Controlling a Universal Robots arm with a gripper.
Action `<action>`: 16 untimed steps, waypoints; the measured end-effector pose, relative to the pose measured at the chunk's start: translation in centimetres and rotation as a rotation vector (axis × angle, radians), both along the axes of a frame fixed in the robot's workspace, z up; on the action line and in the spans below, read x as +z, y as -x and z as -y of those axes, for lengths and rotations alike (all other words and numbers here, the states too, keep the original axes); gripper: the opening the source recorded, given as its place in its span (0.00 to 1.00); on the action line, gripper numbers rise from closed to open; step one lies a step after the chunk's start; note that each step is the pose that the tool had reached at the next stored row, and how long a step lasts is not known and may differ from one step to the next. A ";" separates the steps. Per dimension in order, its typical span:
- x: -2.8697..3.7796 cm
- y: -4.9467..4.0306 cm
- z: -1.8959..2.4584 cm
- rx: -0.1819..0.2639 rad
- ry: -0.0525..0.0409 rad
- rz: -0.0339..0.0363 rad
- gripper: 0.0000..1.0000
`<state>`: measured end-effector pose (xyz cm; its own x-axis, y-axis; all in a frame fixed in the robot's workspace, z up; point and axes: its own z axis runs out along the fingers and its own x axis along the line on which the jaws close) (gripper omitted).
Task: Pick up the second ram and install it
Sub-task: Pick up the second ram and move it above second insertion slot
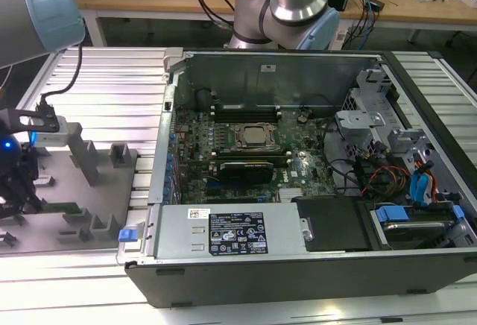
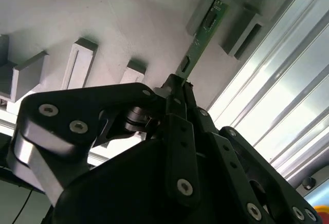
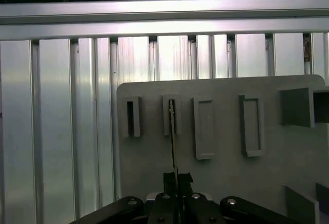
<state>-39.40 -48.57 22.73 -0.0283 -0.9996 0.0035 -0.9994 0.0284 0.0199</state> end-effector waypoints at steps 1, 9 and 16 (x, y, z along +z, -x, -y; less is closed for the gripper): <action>0.31 0.00 0.00 0.000 -0.0001 0.0001 0.14; 1.89 0.00 0.00 0.000 0.0000 0.0000 0.14; 3.82 0.00 -0.01 0.000 0.0000 0.0001 0.14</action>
<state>-39.39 -48.56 26.55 -0.0283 -0.9996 0.0035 -0.9994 0.0283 0.0198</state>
